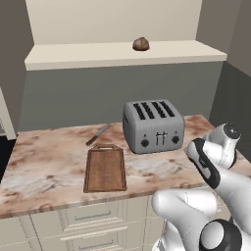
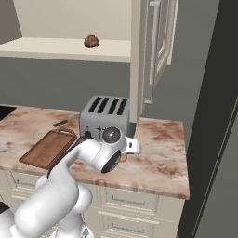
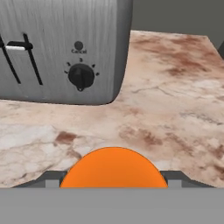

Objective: Pick the bread, place it on the cutting board, pick the jam, place it on the counter, and close the cabinet.

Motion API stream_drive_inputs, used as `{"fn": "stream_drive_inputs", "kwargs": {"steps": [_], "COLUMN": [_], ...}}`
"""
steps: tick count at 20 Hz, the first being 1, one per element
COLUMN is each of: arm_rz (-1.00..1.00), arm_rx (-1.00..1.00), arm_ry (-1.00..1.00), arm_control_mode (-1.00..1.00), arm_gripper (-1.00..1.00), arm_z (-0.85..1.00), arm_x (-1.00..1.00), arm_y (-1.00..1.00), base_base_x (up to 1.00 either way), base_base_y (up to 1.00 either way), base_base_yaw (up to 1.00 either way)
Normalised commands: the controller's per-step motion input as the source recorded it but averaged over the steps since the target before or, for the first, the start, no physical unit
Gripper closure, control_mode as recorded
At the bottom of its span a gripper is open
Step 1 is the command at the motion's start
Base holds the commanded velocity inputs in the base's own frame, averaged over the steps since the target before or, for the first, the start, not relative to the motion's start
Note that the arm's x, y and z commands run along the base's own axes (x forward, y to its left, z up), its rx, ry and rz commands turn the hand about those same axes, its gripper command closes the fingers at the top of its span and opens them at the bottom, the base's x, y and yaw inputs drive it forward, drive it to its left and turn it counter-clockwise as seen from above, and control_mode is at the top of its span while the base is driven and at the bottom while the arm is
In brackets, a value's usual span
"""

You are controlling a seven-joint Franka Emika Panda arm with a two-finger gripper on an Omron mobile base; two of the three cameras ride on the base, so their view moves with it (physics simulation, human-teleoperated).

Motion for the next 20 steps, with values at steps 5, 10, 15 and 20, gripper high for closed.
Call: {"fn": "stream_drive_inputs", "kwargs": {"steps": [5, 10, 15, 20], "arm_rz": [0.0, 0.0, 0.0, 0.0], "arm_rx": [0.0, 0.0, 0.0, 0.0], "arm_ry": [0.05, 0.04, 0.0, 0.0], "arm_control_mode": [-1.0, -1.0, -1.0, -1.0], "arm_gripper": [1.0, 1.0, 1.0, 1.0], "arm_z": [-0.07, -0.24, -0.36, -0.27], "arm_x": [0.03, 0.01, 0.1, 0.06], "arm_y": [-0.06, -0.02, -0.02, 0.0], "base_base_x": [0.0, 0.0, 0.0, 0.0], "base_base_y": [0.0, 0.0, 0.0, 0.0], "base_base_yaw": [0.0, 0.0, 0.0, 0.0]}}
